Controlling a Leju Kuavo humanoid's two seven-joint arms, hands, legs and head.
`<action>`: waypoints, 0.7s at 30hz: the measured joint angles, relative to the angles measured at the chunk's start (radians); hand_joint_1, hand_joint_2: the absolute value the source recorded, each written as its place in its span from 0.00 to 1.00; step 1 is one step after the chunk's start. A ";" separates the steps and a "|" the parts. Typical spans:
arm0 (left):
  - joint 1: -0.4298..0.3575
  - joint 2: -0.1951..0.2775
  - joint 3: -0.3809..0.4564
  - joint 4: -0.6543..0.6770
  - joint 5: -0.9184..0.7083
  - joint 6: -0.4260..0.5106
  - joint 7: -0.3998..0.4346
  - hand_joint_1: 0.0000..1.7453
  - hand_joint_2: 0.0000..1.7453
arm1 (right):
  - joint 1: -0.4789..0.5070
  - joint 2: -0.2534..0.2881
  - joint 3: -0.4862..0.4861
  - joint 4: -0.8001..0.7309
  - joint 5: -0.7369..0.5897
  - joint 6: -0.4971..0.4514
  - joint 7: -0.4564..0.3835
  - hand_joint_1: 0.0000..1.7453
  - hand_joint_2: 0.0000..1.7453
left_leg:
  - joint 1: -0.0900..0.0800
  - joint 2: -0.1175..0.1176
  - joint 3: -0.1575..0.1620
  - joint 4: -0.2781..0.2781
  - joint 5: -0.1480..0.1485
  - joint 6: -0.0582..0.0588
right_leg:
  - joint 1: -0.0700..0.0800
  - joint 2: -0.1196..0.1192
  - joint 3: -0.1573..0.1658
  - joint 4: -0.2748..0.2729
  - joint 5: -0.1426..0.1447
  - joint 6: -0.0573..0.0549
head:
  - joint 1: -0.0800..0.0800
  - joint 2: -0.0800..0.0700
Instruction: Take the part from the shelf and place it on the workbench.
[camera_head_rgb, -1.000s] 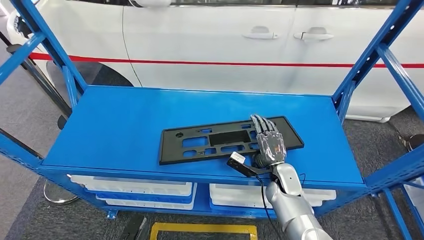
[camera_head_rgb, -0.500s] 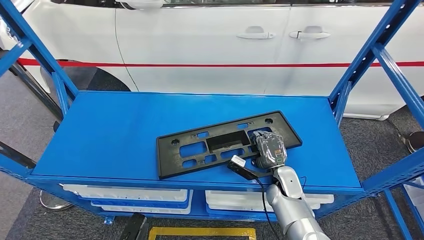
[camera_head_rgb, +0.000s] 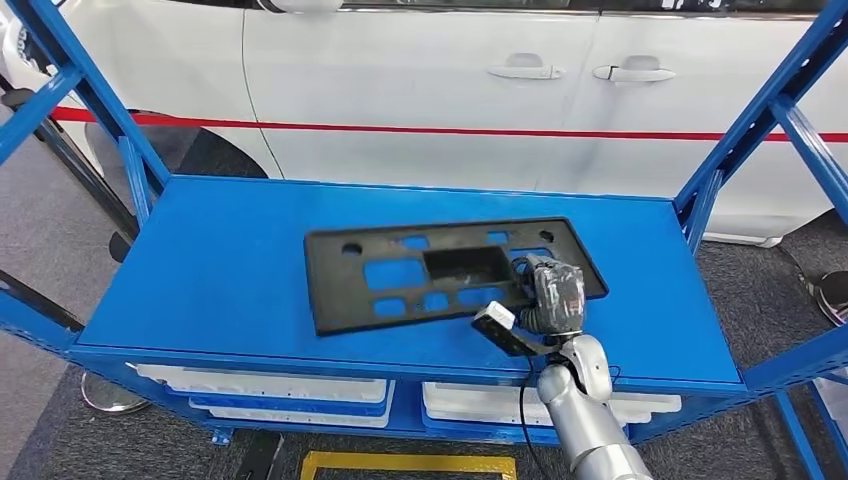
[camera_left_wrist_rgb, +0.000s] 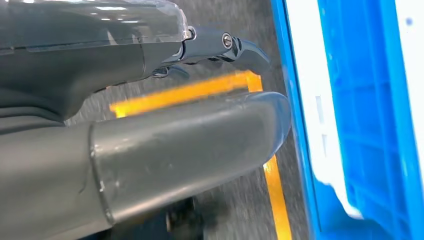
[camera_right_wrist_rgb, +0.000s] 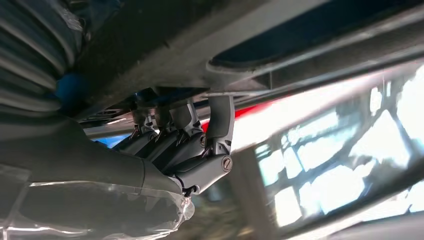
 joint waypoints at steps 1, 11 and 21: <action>0.002 0.000 0.003 0.000 0.008 -0.020 -0.007 0.00 0.75 | 0.008 -0.011 0.028 -0.060 -0.053 0.011 0.033 1.00 1.00 | -0.002 0.000 -0.002 0.003 -0.003 -0.004 | 0.002 0.000 0.016 -0.038 0.009 -0.004 | 0.000 0.000; 0.042 0.001 0.038 0.000 0.060 -0.070 -0.049 0.00 1.00 | 0.054 -0.184 0.274 -0.672 -0.237 0.105 0.152 1.00 1.00 | 0.001 0.003 -0.137 0.294 -0.145 -0.042 | 0.000 0.000 0.035 -0.062 0.001 -0.043 | -0.001 0.000; 0.062 0.000 0.049 0.000 0.066 -0.074 -0.058 0.00 1.00 | 0.078 -0.263 0.347 -0.877 -0.252 0.112 0.159 1.00 1.00 | -0.006 0.004 -0.003 -0.010 0.010 0.002 | 0.006 -0.001 0.044 -0.057 -0.011 -0.011 | 0.000 0.000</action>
